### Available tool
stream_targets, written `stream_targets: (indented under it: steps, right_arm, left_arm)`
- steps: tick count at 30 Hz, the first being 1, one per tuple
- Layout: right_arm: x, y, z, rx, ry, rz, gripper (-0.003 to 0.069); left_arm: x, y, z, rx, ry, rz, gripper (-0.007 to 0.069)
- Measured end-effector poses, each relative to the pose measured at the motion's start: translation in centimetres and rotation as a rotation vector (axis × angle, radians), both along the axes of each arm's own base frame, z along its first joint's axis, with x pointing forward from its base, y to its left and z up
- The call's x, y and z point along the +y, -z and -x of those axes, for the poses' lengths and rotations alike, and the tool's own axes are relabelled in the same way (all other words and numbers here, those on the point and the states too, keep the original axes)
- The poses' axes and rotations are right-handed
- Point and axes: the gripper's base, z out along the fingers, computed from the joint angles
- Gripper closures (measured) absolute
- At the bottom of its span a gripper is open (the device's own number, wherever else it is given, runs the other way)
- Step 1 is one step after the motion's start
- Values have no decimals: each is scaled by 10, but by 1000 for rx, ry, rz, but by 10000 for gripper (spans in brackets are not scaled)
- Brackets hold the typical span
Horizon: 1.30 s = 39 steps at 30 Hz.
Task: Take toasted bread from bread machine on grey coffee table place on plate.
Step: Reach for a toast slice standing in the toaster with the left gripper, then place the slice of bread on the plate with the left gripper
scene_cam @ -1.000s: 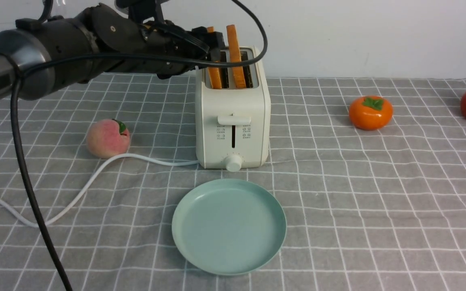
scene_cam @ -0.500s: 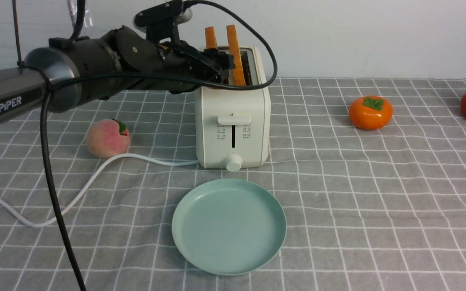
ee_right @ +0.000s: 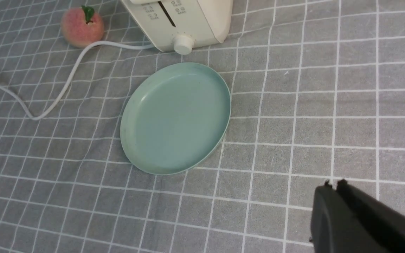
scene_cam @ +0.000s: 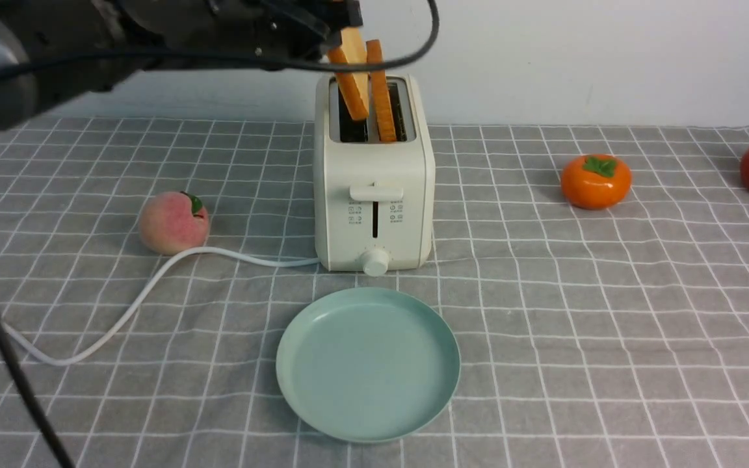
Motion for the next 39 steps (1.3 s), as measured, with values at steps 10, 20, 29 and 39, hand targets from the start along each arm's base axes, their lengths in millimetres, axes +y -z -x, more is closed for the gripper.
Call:
stream_targets:
  steps: [10, 20, 29, 39]
  right_arm:
    - [0, -1, -1, -14, 6, -5, 638]
    - [0, -2, -2, -25, 8, -21, 629]
    - [0, -3, -2, -29, 11, -22, 624]
    - [0, -3, -2, -40, -2, -4, 624]
  left_arm:
    - [13, -34, 98, 345, 341, -114, 557]
    - [-6, 85, 93, 581, 417, -75, 557]
    - [-18, 147, 61, 679, 357, 15, 557]
    - [-16, 157, 58, 692, 341, -37, 540]
